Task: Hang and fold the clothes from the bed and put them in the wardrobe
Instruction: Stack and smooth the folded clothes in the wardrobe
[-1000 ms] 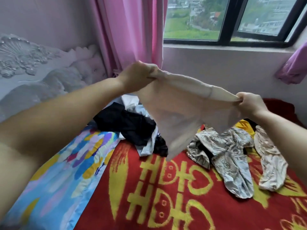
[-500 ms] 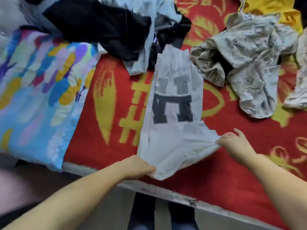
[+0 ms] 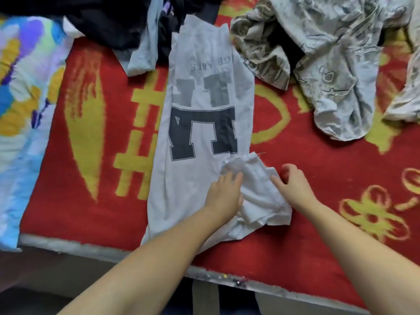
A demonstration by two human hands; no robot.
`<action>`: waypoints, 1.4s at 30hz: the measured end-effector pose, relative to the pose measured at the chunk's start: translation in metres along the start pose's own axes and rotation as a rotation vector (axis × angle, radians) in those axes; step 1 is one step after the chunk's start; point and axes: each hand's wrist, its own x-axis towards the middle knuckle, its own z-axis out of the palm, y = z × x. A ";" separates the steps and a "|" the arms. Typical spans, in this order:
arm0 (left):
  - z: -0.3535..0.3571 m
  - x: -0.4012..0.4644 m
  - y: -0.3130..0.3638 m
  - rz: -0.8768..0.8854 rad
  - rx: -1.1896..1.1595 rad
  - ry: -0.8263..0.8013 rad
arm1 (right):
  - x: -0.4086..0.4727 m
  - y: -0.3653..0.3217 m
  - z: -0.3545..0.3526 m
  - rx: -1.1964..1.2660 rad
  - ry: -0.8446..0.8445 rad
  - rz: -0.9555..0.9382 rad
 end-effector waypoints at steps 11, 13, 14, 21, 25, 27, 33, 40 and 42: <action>0.027 0.005 0.030 0.102 0.191 -0.198 | 0.042 -0.082 -0.002 -0.116 -0.155 -0.287; 0.020 0.005 0.028 0.177 0.120 -0.163 | 0.040 -0.076 -0.010 -0.056 -0.171 -0.329; 0.016 0.002 0.026 0.255 0.070 -0.115 | 0.038 -0.072 -0.015 -0.022 -0.176 -0.326; 0.020 -0.033 0.036 0.575 -0.161 0.016 | 0.021 -0.023 -0.029 0.019 -0.099 -0.225; 0.039 -0.025 0.034 0.347 -0.139 -0.271 | 0.024 0.000 -0.019 -0.121 -0.048 -0.119; 0.040 -0.026 0.027 0.333 -0.156 -0.213 | 0.024 0.001 -0.012 -0.103 -0.048 -0.042; 0.032 -0.019 -0.023 0.069 -0.017 0.107 | 0.010 0.007 0.003 0.011 -0.330 0.120; 0.047 -0.042 -0.085 -0.144 0.129 -0.300 | -0.008 -0.029 -0.036 0.355 -0.362 0.013; 0.048 -0.050 -0.088 -0.111 0.146 -0.342 | -0.016 -0.059 -0.035 0.323 -0.384 -0.097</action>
